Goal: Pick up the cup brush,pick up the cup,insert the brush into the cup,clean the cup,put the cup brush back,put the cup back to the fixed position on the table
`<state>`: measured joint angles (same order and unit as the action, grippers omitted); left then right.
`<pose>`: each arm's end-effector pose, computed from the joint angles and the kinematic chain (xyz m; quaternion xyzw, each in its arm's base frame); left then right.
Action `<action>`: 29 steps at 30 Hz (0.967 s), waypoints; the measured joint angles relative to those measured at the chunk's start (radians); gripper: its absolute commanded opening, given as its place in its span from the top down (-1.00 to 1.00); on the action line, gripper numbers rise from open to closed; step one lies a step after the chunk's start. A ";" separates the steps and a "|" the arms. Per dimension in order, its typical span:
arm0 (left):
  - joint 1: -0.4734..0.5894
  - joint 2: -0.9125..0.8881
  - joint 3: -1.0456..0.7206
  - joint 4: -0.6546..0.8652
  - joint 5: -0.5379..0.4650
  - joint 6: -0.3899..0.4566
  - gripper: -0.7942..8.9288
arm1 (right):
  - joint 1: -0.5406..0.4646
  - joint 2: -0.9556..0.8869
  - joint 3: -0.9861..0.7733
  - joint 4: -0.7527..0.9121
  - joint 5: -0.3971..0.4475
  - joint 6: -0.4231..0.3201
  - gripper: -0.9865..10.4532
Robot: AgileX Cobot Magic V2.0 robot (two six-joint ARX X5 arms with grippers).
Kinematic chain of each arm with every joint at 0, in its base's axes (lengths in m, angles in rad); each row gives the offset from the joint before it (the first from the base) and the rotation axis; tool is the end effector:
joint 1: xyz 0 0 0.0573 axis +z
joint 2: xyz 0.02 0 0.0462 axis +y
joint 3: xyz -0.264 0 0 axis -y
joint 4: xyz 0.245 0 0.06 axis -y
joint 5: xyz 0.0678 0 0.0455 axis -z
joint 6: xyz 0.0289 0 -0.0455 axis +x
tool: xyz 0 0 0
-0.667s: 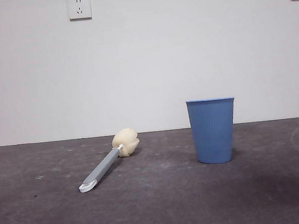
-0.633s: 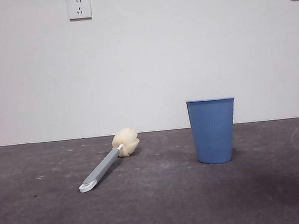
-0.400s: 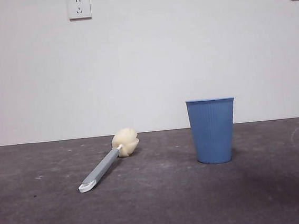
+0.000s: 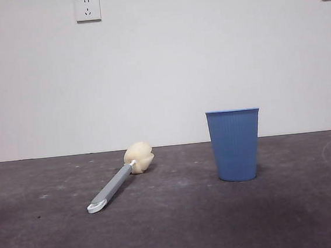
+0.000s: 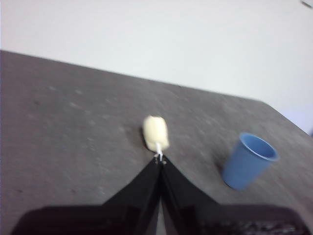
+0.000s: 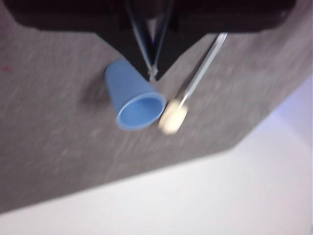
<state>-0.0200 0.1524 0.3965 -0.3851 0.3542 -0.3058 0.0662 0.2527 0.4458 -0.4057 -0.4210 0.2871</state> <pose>0.0760 -0.0115 0.2477 -0.1609 0.0969 -0.1728 0.9669 0.0844 0.0174 0.2555 0.1566 0.1377 0.2224 0.9524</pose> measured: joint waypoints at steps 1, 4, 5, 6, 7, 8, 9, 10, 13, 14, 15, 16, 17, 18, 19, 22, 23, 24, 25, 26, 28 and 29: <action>0.000 0.025 0.030 -0.026 0.026 0.011 0.85 | 0.000 0.033 0.041 -0.050 -0.024 -0.026 0.85; 0.000 0.102 0.114 -0.114 0.106 0.058 0.85 | 0.000 0.126 0.156 -0.208 -0.077 -0.111 0.85; 0.000 0.126 0.138 -0.143 0.131 0.077 0.85 | 0.000 0.153 0.189 -0.257 -0.092 -0.138 0.85; 0.000 0.153 0.165 -0.176 0.159 0.102 0.85 | 0.000 0.185 0.226 -0.314 -0.109 -0.171 0.85; 0.000 0.178 0.191 -0.210 0.185 0.127 0.85 | 0.000 0.214 0.263 -0.370 -0.125 -0.205 0.85; 0.000 0.198 0.212 -0.240 0.206 0.149 0.85 | 0.002 0.238 0.291 -0.417 -0.136 -0.233 0.85; 0.000 0.221 0.235 -0.271 0.231 0.172 0.85 | 0.005 0.264 0.323 -0.467 -0.146 -0.265 0.85; 0.000 0.241 0.256 -0.303 0.251 0.196 0.85 | 0.007 0.288 0.350 -0.514 -0.151 -0.295 0.85; 0.000 0.292 0.315 -0.400 0.296 0.263 0.85 | 0.016 0.340 0.407 -0.619 -0.153 -0.362 0.85; 0.000 0.304 0.332 -0.430 0.306 0.284 0.85 | 0.020 0.352 0.418 -0.641 -0.153 -0.378 0.85; 0.000 0.317 0.348 -0.463 0.318 0.308 0.85 | 0.023 0.362 0.427 -0.660 -0.154 -0.392 0.85; 0.000 0.327 0.363 -0.494 0.323 0.331 0.85 | 0.026 0.368 0.431 -0.671 -0.154 -0.404 0.85; 0.000 0.334 0.374 -0.517 0.324 0.348 0.85 | 0.026 0.370 0.432 -0.676 -0.154 -0.410 0.85; 0.000 0.339 0.383 -0.539 0.326 0.365 0.85 | 0.026 0.372 0.432 -0.683 -0.154 -0.416 0.85; 0.000 0.342 0.388 -0.551 0.327 0.377 0.85 | 0.026 0.372 0.432 -0.687 -0.154 -0.419 0.84; 0.000 0.343 0.390 -0.557 0.327 0.394 0.80 | 0.026 0.372 0.432 -0.687 -0.154 -0.426 0.81; 0.000 0.343 0.390 -0.557 0.326 0.396 0.70 | 0.026 0.372 0.433 -0.687 -0.154 -0.426 0.77; 0.000 0.343 0.390 -0.557 0.326 0.396 0.48 | 0.026 0.372 0.433 -0.687 -0.154 -0.427 0.64; 0.000 0.343 0.390 -0.557 0.325 0.396 0.21 | 0.026 0.372 0.433 -0.687 -0.153 -0.427 0.44; 0.000 0.343 0.390 -0.557 0.325 0.396 -0.04 | 0.026 0.372 0.433 -0.687 -0.153 -0.428 0.24; 0.000 0.343 0.390 -0.557 0.325 0.396 -0.34 | 0.026 0.372 0.433 -0.686 -0.153 -0.425 -0.17; 0.000 0.343 0.390 -0.557 0.325 0.396 -0.34 | 0.026 0.372 0.433 -0.687 -0.153 -0.422 -0.24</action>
<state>-0.0204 0.4953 0.7868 -0.9421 0.6796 0.0898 0.0925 0.6243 0.8787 -1.0924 -0.5739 -0.1349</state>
